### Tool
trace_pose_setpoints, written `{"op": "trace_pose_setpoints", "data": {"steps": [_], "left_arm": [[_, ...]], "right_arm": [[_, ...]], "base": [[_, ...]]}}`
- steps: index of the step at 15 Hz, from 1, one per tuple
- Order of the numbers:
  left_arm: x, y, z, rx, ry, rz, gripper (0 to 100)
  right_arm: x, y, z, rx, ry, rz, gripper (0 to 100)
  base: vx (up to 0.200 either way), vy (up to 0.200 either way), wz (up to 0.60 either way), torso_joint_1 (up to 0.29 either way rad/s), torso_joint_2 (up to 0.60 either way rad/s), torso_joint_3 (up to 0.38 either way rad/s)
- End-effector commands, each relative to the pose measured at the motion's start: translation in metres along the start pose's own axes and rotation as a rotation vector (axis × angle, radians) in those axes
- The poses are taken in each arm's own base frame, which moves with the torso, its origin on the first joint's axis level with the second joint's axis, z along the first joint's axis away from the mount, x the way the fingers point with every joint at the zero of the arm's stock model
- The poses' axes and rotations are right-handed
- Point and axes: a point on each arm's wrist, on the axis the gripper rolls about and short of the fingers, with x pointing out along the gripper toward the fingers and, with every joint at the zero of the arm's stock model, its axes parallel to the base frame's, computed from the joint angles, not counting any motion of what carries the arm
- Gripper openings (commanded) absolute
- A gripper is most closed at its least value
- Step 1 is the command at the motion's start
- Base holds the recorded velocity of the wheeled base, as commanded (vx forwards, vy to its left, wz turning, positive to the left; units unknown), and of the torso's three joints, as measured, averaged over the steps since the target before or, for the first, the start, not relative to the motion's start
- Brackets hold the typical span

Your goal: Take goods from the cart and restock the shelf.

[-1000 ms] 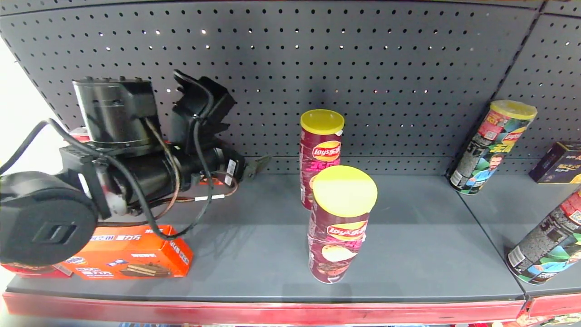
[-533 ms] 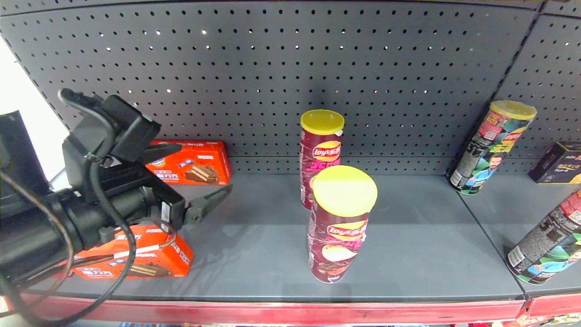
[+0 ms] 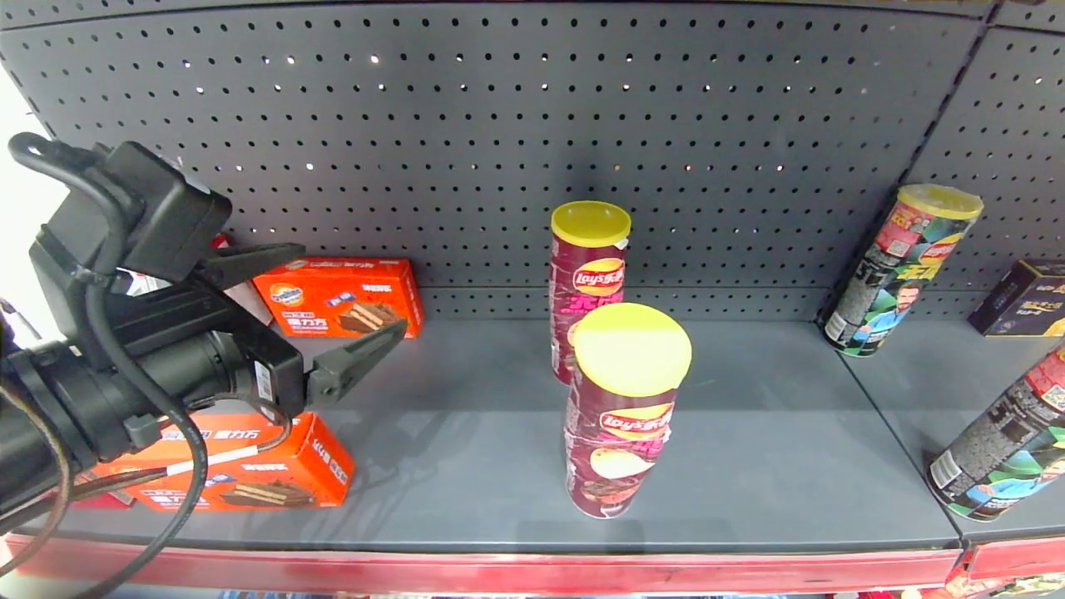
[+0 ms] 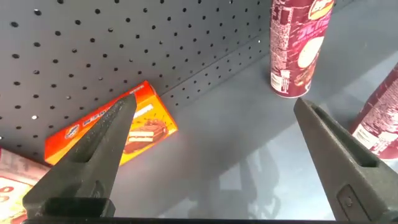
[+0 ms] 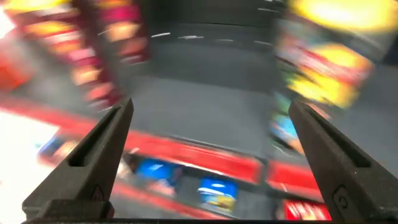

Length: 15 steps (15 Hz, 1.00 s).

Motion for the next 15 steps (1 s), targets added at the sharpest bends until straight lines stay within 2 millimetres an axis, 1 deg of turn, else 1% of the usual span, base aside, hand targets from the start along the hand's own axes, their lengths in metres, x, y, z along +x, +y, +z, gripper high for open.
{"op": "trace_pose_setpoints", "data": {"steps": [1,3,6,9,10,11,14,15], "left_arm": [[0.013,-0.001,-0.003,0.0,0.01,-0.008,100],[0.021,-0.001,-0.003,0.001,0.004,-0.008,100],[0.029,0.0,0.001,0.001,-0.004,-0.007,100],[0.032,0.0,0.001,0.001,0.0,-0.005,100],[0.032,0.0,0.001,-0.001,0.002,-0.002,100],[0.032,0.0,0.001,-0.001,0.001,-0.002,100],[0.031,0.001,0.001,-0.001,0.003,0.004,100],[0.031,0.001,0.0,-0.001,0.007,0.002,100]], "right_arm": [[0.027,-0.006,0.013,-0.009,0.105,0.13,100],[0.04,-0.008,0.015,-0.009,0.152,0.245,100],[0.068,-0.006,0.02,0.002,0.25,0.393,100],[0.099,0.007,0.024,-0.019,0.321,0.522,100],[0.112,0.016,0.023,-0.032,0.339,0.557,100],[0.122,0.022,0.02,-0.04,0.349,0.583,100],[0.137,0.029,0.014,-0.044,0.389,0.598,100],[0.145,0.029,0.012,-0.061,0.414,0.515,100]], "base": [[0.0,0.0,0.0,0.0,0.0,0.0],[0.0,0.0,0.0,0.0,0.0,0.0],[0.0,0.0,0.0,0.0,0.0,0.0],[0.0,0.0,0.0,0.0,0.0,0.0],[0.0,0.0,0.0,0.0,0.0,0.0],[0.0,0.0,0.0,0.0,0.0,0.0],[0.0,0.0,0.0,0.0,0.0,0.0],[0.0,0.0,0.0,0.0,0.0,0.0]]}}
